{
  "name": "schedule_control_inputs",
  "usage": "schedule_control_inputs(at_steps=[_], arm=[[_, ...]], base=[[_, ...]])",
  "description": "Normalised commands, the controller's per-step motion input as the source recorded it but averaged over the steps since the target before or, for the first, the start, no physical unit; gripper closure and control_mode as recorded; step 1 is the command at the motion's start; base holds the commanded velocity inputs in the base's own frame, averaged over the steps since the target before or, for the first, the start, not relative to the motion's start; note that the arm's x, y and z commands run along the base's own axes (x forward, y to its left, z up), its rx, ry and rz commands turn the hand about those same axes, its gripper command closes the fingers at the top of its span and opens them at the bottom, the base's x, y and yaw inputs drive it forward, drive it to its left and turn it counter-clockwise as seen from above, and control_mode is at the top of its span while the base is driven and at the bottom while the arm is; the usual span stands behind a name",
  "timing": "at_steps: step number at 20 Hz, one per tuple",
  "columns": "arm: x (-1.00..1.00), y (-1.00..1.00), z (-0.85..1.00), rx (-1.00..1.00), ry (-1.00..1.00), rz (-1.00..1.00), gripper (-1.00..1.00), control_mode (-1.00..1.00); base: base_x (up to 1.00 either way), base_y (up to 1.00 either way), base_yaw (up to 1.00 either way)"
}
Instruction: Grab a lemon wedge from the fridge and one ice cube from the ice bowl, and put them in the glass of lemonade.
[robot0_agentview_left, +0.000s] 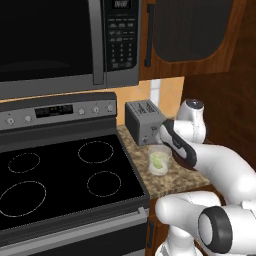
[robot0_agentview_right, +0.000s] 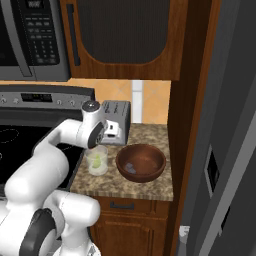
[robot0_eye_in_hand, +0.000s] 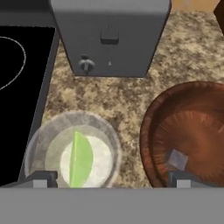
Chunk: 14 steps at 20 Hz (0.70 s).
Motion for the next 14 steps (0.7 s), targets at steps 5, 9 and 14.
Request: schedule_control_inputs(at_steps=[5, 9, 14], arm=[[-0.11, -0.47, -0.01, 0.00, 0.05, -0.16, -1.00, -1.00], [0.00, -0.93, 0.00, 0.02, 0.28, -0.09, -1.00, -1.00], [0.22, -0.62, -0.16, 0.03, 0.16, -0.03, -1.00, -1.00]], base=[[0.00, 0.00, 0.00], [0.00, 0.00, 0.00], [0.00, 0.00, 0.00]])
